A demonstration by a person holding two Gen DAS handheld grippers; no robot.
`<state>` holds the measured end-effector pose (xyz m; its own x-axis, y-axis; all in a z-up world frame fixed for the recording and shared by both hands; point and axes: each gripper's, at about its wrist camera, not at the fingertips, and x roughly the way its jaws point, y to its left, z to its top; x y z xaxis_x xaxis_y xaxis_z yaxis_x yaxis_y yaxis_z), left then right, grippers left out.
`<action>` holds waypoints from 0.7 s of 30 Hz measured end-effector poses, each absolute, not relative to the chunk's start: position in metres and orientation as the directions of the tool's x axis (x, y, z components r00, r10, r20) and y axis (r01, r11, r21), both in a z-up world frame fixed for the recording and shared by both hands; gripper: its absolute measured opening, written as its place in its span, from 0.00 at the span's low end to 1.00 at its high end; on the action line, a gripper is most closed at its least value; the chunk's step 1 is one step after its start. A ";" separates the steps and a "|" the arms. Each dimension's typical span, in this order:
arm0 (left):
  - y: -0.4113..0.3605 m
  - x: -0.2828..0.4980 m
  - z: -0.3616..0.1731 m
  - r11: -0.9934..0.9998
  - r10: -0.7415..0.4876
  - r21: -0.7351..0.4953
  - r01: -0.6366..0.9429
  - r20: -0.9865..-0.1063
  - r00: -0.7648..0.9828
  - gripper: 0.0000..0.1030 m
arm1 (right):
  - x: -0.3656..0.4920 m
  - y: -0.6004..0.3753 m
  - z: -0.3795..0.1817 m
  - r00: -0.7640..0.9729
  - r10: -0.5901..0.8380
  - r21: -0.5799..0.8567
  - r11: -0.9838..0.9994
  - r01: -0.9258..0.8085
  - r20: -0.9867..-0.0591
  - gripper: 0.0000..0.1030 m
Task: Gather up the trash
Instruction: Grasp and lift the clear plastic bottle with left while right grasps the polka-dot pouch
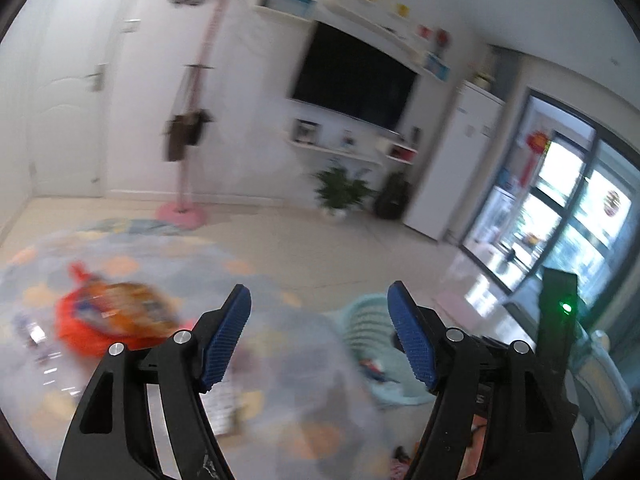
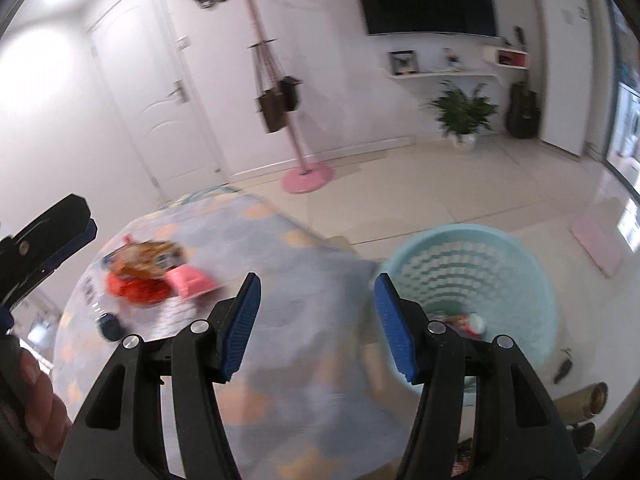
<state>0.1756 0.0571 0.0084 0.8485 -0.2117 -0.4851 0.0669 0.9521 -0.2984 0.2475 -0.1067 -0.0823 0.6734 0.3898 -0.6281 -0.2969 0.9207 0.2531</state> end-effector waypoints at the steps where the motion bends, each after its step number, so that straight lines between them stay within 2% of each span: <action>1: 0.068 0.172 0.008 0.955 -0.180 -0.296 0.031 -0.491 0.852 0.71 | 0.245 -0.094 -0.084 0.663 0.406 0.253 0.913 -0.319 -0.630 0.54; 3: 0.103 0.161 0.002 0.952 -0.087 -0.296 -0.082 -0.516 0.852 0.71 | 0.241 -0.075 -0.089 0.643 0.425 0.251 0.903 -0.349 -0.637 0.54; 10: 0.194 0.137 -0.027 0.883 0.106 -0.310 -0.352 -0.599 0.794 0.71 | 0.237 -0.010 -0.120 0.535 0.484 0.268 0.861 -0.433 -0.693 0.54; 18: 0.244 0.151 -0.058 0.812 0.094 -0.386 -0.439 -0.655 0.750 0.72 | 0.231 0.036 -0.159 0.482 0.503 0.267 0.838 -0.477 -0.717 0.54; 21: 0.255 0.160 -0.071 0.781 0.079 -0.420 -0.463 -0.669 0.739 0.76 | 0.227 0.047 -0.161 0.504 0.464 0.207 0.850 -0.484 -0.729 0.54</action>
<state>0.1597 0.2551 -0.0711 0.7391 0.0786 -0.6690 -0.4629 0.7807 -0.4197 0.2265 0.0466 -0.1614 0.5035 0.4642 -0.7287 -0.4842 0.8501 0.2070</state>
